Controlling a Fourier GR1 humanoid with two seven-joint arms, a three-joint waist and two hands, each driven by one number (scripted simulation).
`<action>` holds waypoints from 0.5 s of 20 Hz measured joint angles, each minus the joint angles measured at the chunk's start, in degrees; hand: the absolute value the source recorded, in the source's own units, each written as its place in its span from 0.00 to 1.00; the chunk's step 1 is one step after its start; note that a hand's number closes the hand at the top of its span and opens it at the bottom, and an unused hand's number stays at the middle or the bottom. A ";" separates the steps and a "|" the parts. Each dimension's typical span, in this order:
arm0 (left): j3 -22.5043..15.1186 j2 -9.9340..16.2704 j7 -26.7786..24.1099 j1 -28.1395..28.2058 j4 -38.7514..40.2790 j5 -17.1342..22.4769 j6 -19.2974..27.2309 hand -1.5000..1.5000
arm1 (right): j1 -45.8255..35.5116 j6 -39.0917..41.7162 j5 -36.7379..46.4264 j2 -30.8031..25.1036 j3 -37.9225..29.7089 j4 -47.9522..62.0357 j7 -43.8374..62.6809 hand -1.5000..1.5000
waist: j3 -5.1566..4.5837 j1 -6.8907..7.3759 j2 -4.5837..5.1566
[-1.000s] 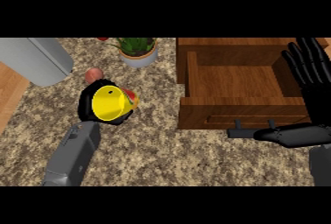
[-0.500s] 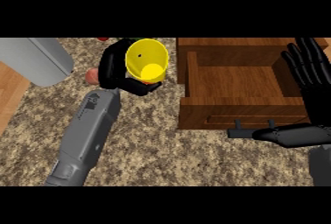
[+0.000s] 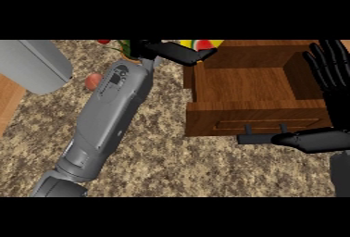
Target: Pick up the cup, place it into the drawer and close the drawer
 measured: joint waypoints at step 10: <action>-8.05 -0.06 5.61 -12.35 18.73 5.12 8.59 1.00 | -1.64 1.10 -0.62 0.71 1.10 1.39 -1.73 0.00 | 0.05 -3.46 1.02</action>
